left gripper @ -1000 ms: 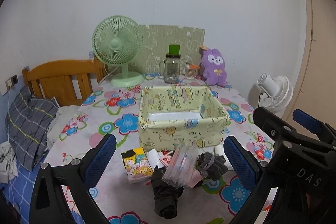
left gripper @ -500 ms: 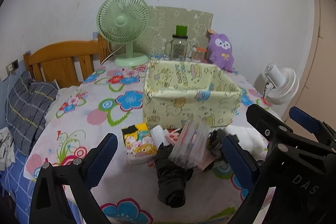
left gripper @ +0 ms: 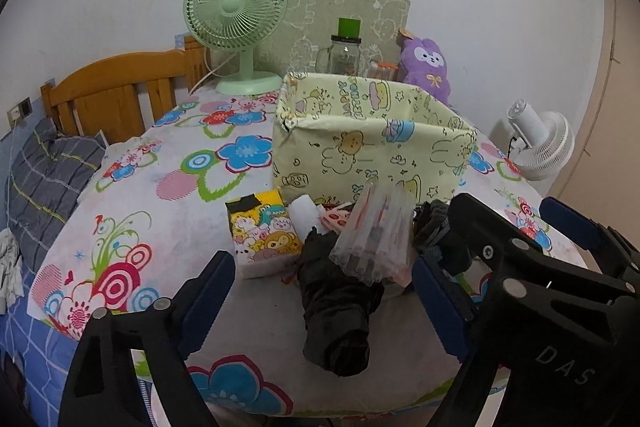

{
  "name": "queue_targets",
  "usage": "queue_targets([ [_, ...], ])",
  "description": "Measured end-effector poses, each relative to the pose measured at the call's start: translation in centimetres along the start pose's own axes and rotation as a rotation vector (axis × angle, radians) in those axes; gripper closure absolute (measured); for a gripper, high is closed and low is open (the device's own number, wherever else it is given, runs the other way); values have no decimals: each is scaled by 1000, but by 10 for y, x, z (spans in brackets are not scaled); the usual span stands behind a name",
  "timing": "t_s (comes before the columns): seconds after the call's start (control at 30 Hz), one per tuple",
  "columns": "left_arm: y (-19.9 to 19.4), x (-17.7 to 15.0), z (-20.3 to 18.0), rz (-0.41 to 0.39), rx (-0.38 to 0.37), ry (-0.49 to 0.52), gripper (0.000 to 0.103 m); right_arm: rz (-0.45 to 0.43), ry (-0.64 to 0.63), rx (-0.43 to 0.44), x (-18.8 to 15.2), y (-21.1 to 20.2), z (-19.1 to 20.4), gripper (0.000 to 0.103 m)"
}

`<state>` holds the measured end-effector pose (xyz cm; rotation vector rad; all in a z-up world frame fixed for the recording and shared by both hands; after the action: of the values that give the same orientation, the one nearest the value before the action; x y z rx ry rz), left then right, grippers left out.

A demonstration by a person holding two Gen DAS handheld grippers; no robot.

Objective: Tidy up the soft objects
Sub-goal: 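Grasp the black umbrella with the left tool while the right tool grasps the grey knit item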

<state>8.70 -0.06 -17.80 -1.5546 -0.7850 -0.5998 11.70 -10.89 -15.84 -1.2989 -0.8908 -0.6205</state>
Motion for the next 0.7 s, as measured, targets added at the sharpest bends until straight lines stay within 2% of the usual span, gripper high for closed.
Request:
queue_targets([
  [0.23, 12, -10, -3, 34, -11, 16, 17, 26, -19, -22, -9, 12, 1, 4],
  [0.3, 17, -13, -2, 50, -8, 15, 23, 41, -26, -34, -12, 17, 1, 4],
  [0.37, 21, -15, -1, 63, 2, 10, 24, 50, -31, -39, -14, 20, 0, 4],
  [0.53, 30, -18, 2, 88, 4, 2, 37, 77, -36, -50, -18, 30, -1, 5],
  [0.6, 33, -18, 1, 99, -4, 2, 48, 90, -32, -48, -20, 36, -2, 5],
  [0.7, 39, -19, -1, 115, -10, 6, 57, 106, -33, -50, -21, 43, -2, 8],
])
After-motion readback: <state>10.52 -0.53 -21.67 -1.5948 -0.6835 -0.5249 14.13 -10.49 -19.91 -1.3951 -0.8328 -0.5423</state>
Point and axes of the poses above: each gripper's, at about its wrist camera, not at the fingertips, and y roughly the way its jaws point, z to its left, x to its top, the point moved 7 cm from there along y, roughly the way its jaws point, and after that the axes turned 3 degrees about -y, right-handed, at the moved point
